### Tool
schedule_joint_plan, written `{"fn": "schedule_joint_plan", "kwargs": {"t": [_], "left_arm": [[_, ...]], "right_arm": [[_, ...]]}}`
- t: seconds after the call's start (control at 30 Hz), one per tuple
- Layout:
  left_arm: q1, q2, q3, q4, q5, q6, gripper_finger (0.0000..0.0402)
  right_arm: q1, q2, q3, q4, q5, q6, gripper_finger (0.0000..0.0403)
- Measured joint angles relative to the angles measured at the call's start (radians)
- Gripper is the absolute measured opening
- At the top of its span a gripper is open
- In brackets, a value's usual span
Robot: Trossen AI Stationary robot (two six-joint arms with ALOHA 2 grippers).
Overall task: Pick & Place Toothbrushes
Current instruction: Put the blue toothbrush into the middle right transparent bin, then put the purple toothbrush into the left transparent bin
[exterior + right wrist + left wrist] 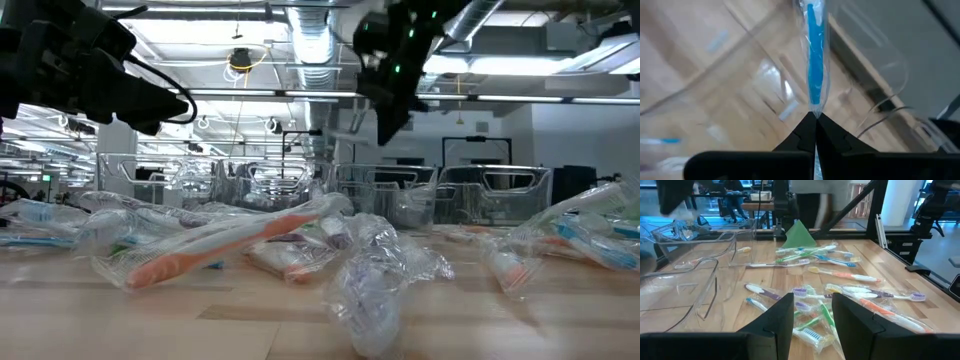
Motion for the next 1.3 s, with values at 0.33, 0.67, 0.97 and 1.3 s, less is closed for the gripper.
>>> {"fn": "schedule_joint_plan", "kwargs": {"t": [0.33,0.67,0.97,1.3], "left_arm": [[0.000,0.000,0.000,0.000,0.000,-0.004,0.0129],[0.000,0.000,0.000,0.000,0.000,-0.001,0.0129],[0.000,0.000,0.000,0.000,-0.001,-0.001,0.0129],[0.000,0.000,0.000,0.000,0.006,-0.019,0.0129]], "right_arm": [[-0.028,0.088,0.000,-0.013,-0.033,-0.043,0.0009],[-0.013,0.082,0.000,-0.052,-0.032,-0.021,0.0078],[0.054,0.080,0.126,-0.164,-0.032,-0.017,0.0109],[0.310,-0.005,0.219,-0.370,-0.030,0.000,0.0098]]}}
